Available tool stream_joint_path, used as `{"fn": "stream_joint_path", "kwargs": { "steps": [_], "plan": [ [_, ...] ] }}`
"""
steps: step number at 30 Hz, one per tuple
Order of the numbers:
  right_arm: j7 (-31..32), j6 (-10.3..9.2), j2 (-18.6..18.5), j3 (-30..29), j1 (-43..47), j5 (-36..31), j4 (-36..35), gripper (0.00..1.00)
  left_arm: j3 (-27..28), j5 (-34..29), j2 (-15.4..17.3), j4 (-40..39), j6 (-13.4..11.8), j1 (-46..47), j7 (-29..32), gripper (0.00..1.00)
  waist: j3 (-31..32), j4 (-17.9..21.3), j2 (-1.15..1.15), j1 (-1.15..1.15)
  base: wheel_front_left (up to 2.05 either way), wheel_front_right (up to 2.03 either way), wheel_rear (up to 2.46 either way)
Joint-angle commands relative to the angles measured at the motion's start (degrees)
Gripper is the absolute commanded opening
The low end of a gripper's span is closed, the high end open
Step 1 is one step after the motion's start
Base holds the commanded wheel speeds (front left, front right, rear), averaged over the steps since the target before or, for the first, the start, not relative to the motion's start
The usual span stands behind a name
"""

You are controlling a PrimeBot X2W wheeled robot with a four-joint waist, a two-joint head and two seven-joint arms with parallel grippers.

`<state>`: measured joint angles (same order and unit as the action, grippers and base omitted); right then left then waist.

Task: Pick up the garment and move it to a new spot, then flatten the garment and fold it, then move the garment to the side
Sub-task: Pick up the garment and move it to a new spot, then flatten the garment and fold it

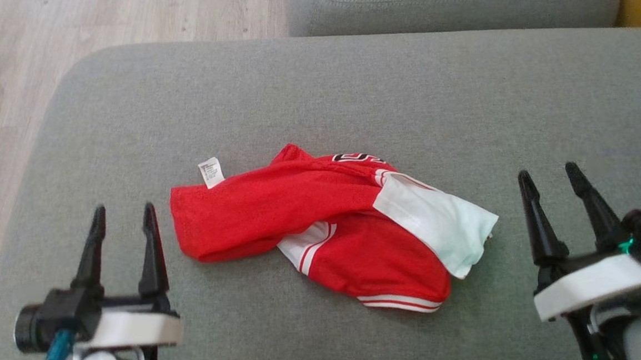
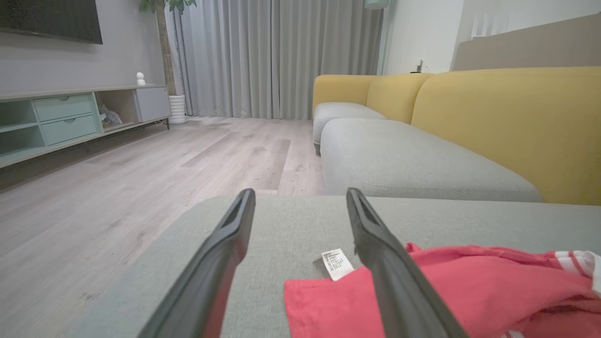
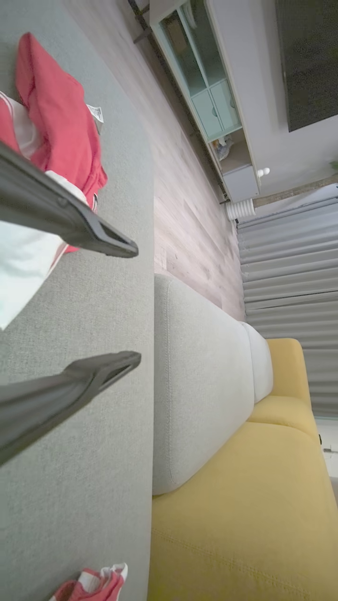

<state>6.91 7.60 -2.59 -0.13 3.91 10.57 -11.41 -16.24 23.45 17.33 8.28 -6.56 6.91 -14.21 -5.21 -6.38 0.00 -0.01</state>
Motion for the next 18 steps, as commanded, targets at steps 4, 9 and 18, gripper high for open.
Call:
{"fn": "stream_joint_path", "kwargs": {
  "steps": [4, 9, 18],
  "plan": [
    [0.2, -0.11, -0.3, 1.0, 2.1, 0.5, -2.0, 1.0, 2.1, -0.4, 2.5, -2.7, -0.7, -2.7, 0.3, 1.0, 2.0, 1.3, 0.0, 0.01, 0.0, 0.0, 0.0],
    [0.4, -0.11, -0.3, 1.1, 3.9, 0.9, -2.0, 1.0, 1.3, -0.7, 2.9, -4.2, -1.6, -5.2, 2.1, 1.0, 3.5, 2.3, 0.0, 0.01, 0.0, 0.0, 0.0],
    [1.3, -0.11, -0.3, 1.8, 7.2, 1.7, -2.1, 1.0, -0.1, -0.5, 3.5, -6.2, -2.6, -9.0, 5.3, 1.0, 6.0, 3.2, 0.0, 0.01, 0.0, 0.0, 0.0]
  ]
}}
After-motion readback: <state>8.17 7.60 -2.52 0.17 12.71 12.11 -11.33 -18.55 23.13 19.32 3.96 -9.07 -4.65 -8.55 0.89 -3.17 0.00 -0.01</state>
